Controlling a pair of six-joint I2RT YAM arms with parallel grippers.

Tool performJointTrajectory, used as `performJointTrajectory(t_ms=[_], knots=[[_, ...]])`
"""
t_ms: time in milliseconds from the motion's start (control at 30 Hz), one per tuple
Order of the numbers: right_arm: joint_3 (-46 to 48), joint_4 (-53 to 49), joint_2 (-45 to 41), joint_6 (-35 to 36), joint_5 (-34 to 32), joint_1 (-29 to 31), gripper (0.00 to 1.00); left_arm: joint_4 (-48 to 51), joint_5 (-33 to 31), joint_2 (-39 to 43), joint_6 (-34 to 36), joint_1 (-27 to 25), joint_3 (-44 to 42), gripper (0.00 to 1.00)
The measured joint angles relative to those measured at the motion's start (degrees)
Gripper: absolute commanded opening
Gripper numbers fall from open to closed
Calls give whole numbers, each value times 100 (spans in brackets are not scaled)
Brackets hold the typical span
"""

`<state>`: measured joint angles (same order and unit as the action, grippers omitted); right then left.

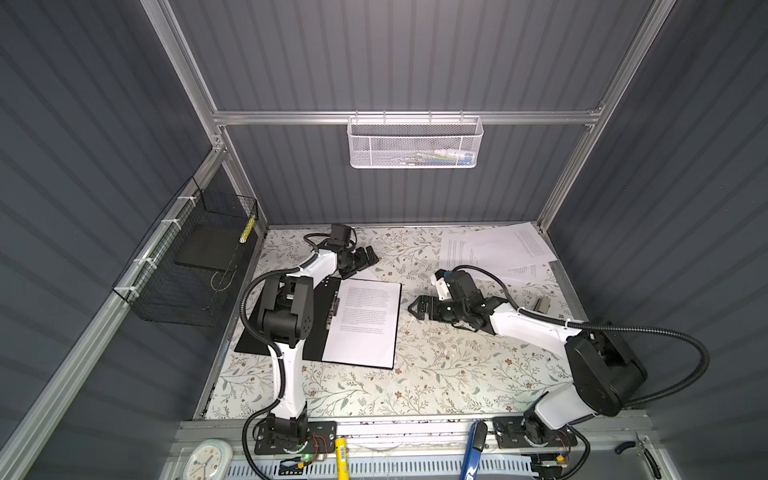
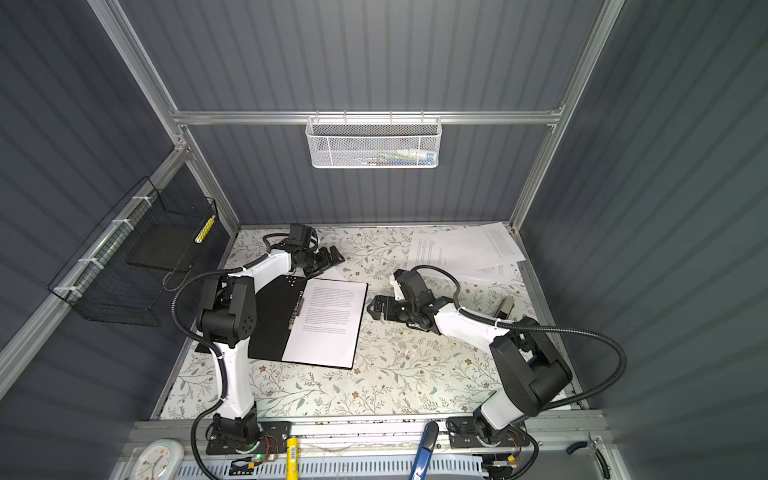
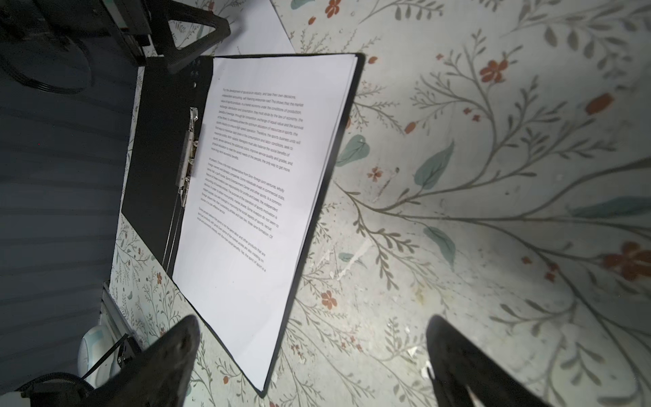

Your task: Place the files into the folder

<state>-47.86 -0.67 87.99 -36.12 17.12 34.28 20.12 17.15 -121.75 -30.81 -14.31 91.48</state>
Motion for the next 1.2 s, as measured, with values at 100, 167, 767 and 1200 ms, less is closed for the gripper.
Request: performJointTrajectory(t_ms=[100,167,767,1200], knots=[[96,0,-55,-2,48,-57,99,50,-4,-162,46,-22,151,100],[125,24,-83,0,70,-66,99,68,-15,-295,63,-35,245,100],[549,114,-503,-111,422,-494,99,125,-125,-1379,192,-688,1733,100],[807,109,-901,-129,632,-800,99,732,-632,-1670,363,-1370,2461,100]])
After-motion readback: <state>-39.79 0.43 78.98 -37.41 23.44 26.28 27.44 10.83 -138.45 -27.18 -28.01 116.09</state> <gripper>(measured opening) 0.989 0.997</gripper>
